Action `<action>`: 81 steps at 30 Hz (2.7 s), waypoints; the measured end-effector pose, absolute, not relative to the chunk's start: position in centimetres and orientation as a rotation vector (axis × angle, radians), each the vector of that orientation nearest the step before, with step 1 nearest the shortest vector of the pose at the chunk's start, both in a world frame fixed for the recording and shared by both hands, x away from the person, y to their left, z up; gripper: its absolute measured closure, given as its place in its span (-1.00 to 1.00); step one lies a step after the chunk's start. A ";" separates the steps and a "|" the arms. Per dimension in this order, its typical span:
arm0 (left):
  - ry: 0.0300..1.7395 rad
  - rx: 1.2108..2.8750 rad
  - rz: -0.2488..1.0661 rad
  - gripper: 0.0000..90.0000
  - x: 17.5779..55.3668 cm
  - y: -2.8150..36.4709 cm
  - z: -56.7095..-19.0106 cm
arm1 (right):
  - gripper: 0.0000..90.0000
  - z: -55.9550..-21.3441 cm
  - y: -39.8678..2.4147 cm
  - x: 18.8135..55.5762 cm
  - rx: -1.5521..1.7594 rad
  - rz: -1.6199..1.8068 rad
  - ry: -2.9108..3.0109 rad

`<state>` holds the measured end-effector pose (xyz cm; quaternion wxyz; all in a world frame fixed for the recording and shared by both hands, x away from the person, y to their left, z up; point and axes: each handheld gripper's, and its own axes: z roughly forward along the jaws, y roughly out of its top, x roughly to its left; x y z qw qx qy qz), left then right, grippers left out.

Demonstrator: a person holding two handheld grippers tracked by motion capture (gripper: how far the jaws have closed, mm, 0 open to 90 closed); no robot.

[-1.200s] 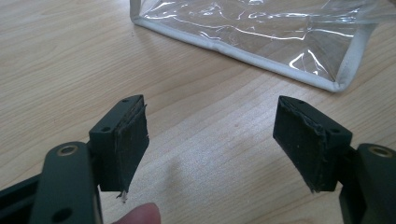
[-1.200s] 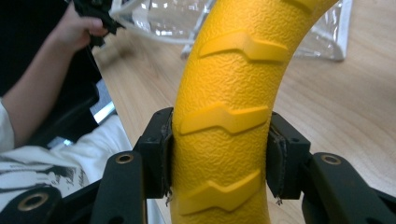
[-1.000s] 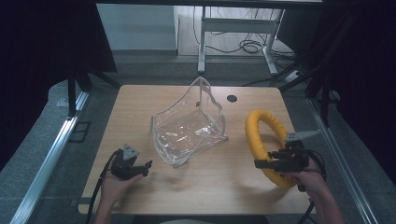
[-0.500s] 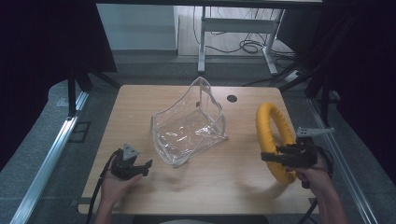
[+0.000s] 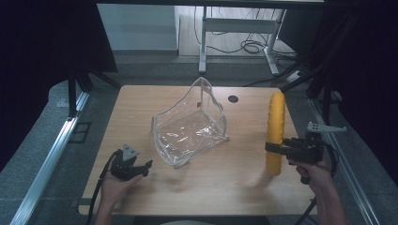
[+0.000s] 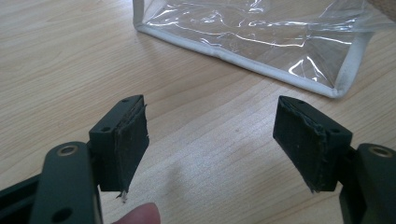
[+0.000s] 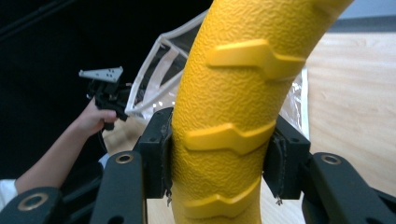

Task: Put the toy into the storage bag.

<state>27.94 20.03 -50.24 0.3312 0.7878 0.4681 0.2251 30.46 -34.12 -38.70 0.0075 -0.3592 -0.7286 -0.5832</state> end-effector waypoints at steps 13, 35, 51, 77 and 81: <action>1.228 2.064 0.587 -0.41 28.0 20.1 -50.3 | 0.11 -36.7 -30.2 29.8 -1.181 -1.980 -2.340; 1.220 2.066 0.592 -0.41 28.0 20.0 -50.4 | 0.11 -34.5 -27.2 29.7 -1.306 -2.209 -2.317; 1.217 2.079 0.574 -0.41 28.2 19.8 -50.8 | 0.10 -30.7 -22.9 30.0 -1.177 -2.345 -2.326; 1.210 2.082 0.562 -0.41 28.2 19.5 -51.0 | 0.10 -27.4 -17.6 31.7 -1.091 -2.461 -2.266; 1.208 2.087 0.561 -0.41 28.2 19.6 -51.0 | 0.10 -27.2 -16.8 31.5 -1.058 -2.475 -2.269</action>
